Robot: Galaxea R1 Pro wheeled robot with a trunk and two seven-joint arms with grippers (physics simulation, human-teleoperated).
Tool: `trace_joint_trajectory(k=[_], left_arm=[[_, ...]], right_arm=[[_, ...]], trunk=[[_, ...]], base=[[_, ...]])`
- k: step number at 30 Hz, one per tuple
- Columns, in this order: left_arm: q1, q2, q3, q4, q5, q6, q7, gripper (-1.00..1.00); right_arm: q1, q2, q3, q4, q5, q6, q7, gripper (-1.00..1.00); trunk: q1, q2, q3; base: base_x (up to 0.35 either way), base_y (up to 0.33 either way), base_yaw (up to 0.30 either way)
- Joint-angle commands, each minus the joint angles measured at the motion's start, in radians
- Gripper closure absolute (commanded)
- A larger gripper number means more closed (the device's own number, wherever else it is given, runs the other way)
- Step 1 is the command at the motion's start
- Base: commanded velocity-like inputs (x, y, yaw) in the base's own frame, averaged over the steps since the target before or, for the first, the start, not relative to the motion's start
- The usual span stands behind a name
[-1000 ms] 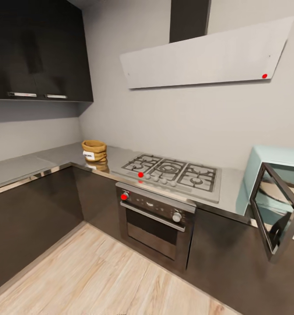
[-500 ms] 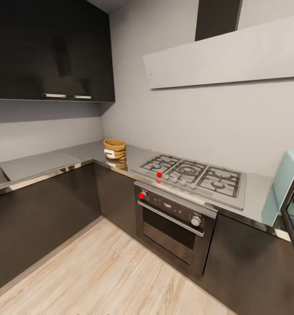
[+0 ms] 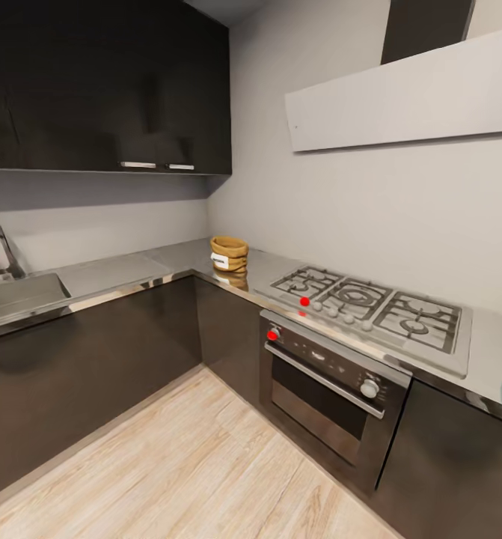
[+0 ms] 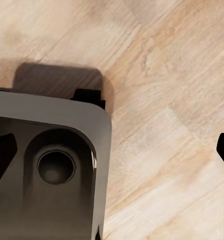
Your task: In the kitchen, take the popcorn bag from the countertop, put it into the microwave, and heat it until the popcorn is cooked so the cooked popcorn ends up inside the bag.
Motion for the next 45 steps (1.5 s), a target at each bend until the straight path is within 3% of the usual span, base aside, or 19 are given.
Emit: trace_joint_trajectory(k=[1,15,28,45], left_arm=[[0.0,0.0,0.003,-0.001,0.006,-0.002,0.0,-1.0],[0.0,-0.001,0.002,-0.001,0.004,-0.002,0.0,-1.0],[0.0,0.002,0.002,-0.001,0.004,0.0,-0.003,-1.0],[0.0,0.004,0.002,-0.001,0.004,0.001,-0.011,-1.0]], right_arm=[[-0.002,0.0,0.003,0.003,0.004,-0.007,0.002,-1.0],[-0.002,-0.002,0.009,0.002,0.012,-0.008,0.003,-1.0],[-0.002,-0.001,0.009,0.002,0.012,-0.008,0.003,-1.0],[-0.001,-0.002,0.009,0.002,0.012,-0.008,0.003,-1.0]], trunk=[[0.0,0.0,-0.001],[0.0,0.0,-0.001],[0.0,0.0,-0.001],[0.0,0.0,-0.001]], base=[[0.0,0.0,0.259],[0.013,0.0,0.024],[0.302,0.004,0.0],[0.317,0.163,0.0]])
